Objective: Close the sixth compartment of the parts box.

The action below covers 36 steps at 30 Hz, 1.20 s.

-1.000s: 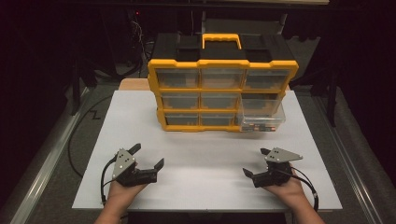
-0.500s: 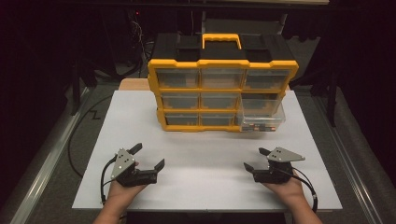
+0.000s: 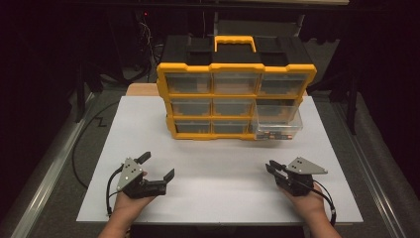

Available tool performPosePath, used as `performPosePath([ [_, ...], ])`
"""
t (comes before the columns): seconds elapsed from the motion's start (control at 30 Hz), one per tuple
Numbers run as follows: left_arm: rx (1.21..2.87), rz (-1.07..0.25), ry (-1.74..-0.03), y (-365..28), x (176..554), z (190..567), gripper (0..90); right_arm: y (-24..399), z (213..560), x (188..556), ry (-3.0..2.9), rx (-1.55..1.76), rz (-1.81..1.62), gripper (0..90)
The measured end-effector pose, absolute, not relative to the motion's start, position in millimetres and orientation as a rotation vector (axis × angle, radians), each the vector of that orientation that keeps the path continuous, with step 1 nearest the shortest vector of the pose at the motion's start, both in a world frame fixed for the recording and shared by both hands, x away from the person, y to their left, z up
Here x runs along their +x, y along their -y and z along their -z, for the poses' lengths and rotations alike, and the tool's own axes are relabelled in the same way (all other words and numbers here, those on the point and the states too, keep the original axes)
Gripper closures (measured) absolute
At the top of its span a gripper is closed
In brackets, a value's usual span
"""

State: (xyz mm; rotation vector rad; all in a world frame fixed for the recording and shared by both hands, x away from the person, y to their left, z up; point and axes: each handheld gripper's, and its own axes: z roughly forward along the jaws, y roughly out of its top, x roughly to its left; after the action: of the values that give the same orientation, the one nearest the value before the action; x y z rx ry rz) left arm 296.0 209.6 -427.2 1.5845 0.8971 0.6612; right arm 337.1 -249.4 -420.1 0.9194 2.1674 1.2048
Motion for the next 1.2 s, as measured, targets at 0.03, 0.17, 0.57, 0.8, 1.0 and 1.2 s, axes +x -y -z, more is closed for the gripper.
performPosePath([
  [0.03,1.584,-0.661,-0.895,-209.4,295.9,427.1,0.5,249.6,419.7,336.5,-2.162,0.916,-1.208,82.9],
  [0.17,1.59,-0.664,-0.894,-208.9,297.0,427.3,0.5,249.3,418.0,336.1,-2.155,0.906,-1.216,90.0],
  [0.57,1.598,-0.663,-0.903,-208.8,297.0,428.8,0.5,247.2,377.4,339.8,-2.032,0.925,-1.307,90.0],
  [0.8,1.599,-0.665,-0.902,-208.8,296.8,428.9,0.5,245.1,348.4,351.9,-1.969,0.929,-1.309,90.0],
  [1.0,1.596,-0.666,-0.899,-209.0,296.4,428.5,0.5,242.0,331.7,358.0,-1.937,0.92,-1.316,90.0],
  [1.2,1.596,-0.665,-0.899,-209.2,296.7,428.6,0.5,236.9,323.3,362.1,-1.917,0.914,-1.282,90.0],
])
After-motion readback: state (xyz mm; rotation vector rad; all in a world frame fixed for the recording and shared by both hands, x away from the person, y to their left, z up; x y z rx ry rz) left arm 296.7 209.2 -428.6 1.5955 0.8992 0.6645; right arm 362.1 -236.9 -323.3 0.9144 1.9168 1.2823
